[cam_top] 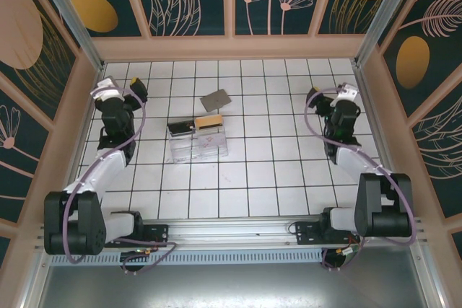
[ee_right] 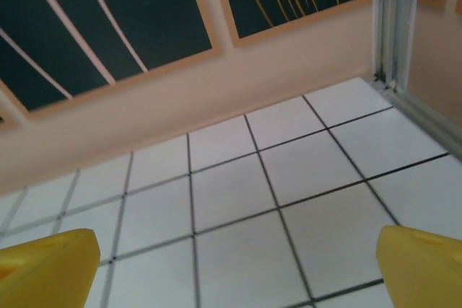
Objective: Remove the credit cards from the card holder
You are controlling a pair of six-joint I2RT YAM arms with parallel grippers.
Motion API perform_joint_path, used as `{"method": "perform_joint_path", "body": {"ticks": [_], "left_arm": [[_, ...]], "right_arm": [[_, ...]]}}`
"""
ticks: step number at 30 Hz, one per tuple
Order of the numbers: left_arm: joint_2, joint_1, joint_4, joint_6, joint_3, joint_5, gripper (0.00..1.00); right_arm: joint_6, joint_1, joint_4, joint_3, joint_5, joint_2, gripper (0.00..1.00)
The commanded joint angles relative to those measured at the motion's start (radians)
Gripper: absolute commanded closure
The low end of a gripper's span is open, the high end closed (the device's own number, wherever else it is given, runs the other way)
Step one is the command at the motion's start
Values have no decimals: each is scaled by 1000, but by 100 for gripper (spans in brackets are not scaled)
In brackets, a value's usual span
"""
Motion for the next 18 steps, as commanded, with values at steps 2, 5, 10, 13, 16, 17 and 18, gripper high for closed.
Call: {"method": "perform_joint_path", "body": {"ticks": [2,5,10,13,16,17,18], "left_arm": [[-16,5,-240,-217,61,99,1],[-4,4,-289,-309,75,69,1],[-4,4,-244,-340,34,163,2],[-8,4,-235,-337,21,202,1],[-25,4,-246,-327,12,220,1],[-32,4,-251,-325,5,222,1],[-42,4,-254,-323,-1,225,1]], "right_arm": [[208,-5,-282,183,-260,106,1],[243,41,-288,270,-335,198,3],[277,160,-286,415,-374,377,33],[344,224,-260,510,-421,521,54],[401,279,-225,581,-410,635,55],[420,298,-223,612,-401,674,54],[434,313,-220,638,-398,707,53]]}}
